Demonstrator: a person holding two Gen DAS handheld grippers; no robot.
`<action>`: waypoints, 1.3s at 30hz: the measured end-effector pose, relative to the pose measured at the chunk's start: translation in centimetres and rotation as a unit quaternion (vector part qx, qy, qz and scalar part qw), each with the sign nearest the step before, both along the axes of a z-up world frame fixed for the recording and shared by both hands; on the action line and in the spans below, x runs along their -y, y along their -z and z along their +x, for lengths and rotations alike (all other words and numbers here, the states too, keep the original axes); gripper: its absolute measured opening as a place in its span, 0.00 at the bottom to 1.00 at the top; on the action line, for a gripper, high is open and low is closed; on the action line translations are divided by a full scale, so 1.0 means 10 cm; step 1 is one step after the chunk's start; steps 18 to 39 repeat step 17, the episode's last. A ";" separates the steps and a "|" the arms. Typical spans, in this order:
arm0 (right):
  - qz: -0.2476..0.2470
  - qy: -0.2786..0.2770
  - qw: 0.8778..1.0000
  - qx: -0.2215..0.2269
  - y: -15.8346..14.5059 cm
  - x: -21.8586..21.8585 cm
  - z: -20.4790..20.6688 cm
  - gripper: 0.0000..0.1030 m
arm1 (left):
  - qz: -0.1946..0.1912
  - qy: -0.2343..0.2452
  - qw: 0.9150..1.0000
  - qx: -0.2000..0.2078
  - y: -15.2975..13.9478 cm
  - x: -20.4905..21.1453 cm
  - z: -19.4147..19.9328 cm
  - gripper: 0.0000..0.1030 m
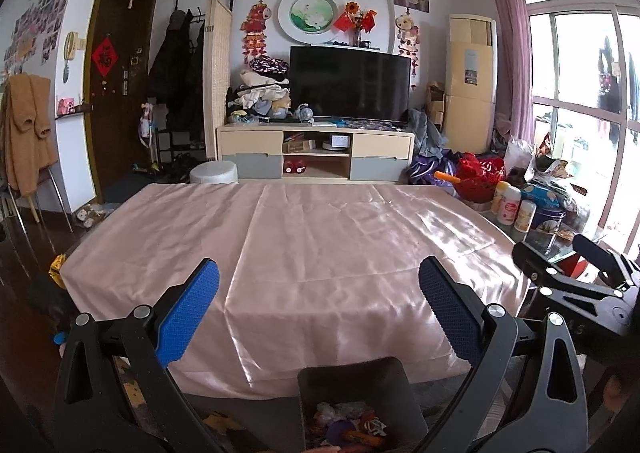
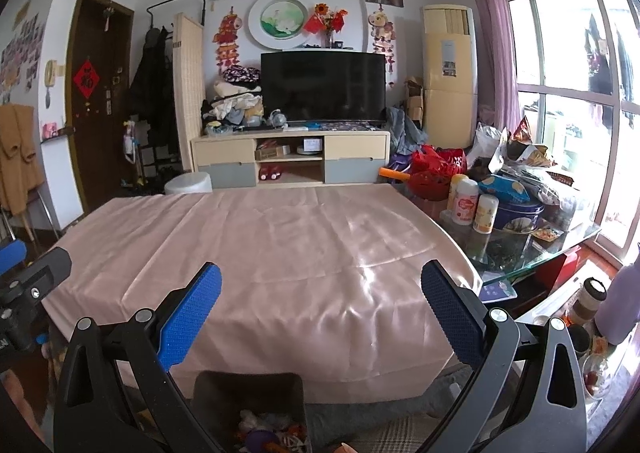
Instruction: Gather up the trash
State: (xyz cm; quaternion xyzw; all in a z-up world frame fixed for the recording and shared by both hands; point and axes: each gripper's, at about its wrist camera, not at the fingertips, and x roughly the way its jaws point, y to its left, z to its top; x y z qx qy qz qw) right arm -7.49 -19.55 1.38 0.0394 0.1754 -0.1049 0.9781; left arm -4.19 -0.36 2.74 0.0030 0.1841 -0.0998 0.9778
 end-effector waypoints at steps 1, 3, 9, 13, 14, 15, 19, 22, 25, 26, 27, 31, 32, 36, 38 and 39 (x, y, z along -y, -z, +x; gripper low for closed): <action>0.001 0.001 1.000 0.002 0.00 0.01 -0.01 0.97 | 0.001 -0.001 1.000 0.000 0.00 0.00 0.00 0.92; 0.004 0.003 1.000 0.006 -0.02 0.04 -0.03 0.97 | 0.002 -0.003 1.000 0.001 0.00 0.00 0.00 0.92; 0.006 0.002 1.000 0.008 -0.03 0.05 -0.03 0.97 | 0.005 -0.007 1.000 0.001 -0.01 -0.01 0.01 0.92; 0.005 -0.002 1.000 0.007 -0.04 0.05 -0.03 0.97 | 0.010 -0.016 1.000 0.000 0.01 0.00 0.03 0.92; 0.005 -0.002 1.000 0.007 -0.04 0.05 -0.02 0.97 | 0.013 -0.021 1.000 0.002 0.01 0.00 0.03 0.92; 0.005 -0.002 1.000 0.007 -0.04 0.04 -0.03 0.97 | 0.015 -0.025 1.000 0.002 0.02 0.00 0.04 0.92; 0.006 -0.002 1.000 0.008 -0.03 0.05 -0.03 0.97 | 0.011 -0.023 1.000 -0.001 0.02 -0.01 0.06 0.92; 0.006 -0.002 1.000 0.008 -0.03 0.05 -0.03 0.97 | 0.011 -0.023 1.000 -0.001 0.02 -0.01 0.06 0.92; 0.006 -0.002 1.000 0.008 -0.03 0.05 -0.03 0.97 | 0.011 -0.023 1.000 -0.001 0.02 -0.01 0.06 0.92; 0.006 -0.002 1.000 0.008 -0.03 0.05 -0.03 0.97 | 0.011 -0.023 1.000 -0.001 0.02 -0.01 0.06 0.92; 0.006 -0.002 1.000 0.008 -0.03 0.05 -0.03 0.97 | 0.011 -0.023 1.000 -0.001 0.02 -0.01 0.06 0.92; 0.006 -0.002 1.000 0.008 -0.03 0.05 -0.03 0.97 | 0.011 -0.023 1.000 -0.001 0.02 -0.01 0.06 0.92; 0.006 -0.002 1.000 0.008 -0.03 0.05 -0.03 0.97 | 0.011 -0.023 1.000 -0.001 0.02 -0.01 0.06 0.92; 0.006 -0.002 1.000 0.008 -0.03 0.05 -0.03 0.97 | 0.011 -0.023 1.000 -0.001 0.02 -0.01 0.06 0.92; 0.006 -0.002 1.000 0.008 -0.03 0.05 -0.03 0.97 | 0.011 -0.023 1.000 -0.001 0.02 -0.01 0.06 0.92; 0.006 -0.002 1.000 0.008 -0.03 0.05 -0.03 0.97 | 0.011 -0.023 1.000 -0.001 0.02 -0.01 0.06 0.92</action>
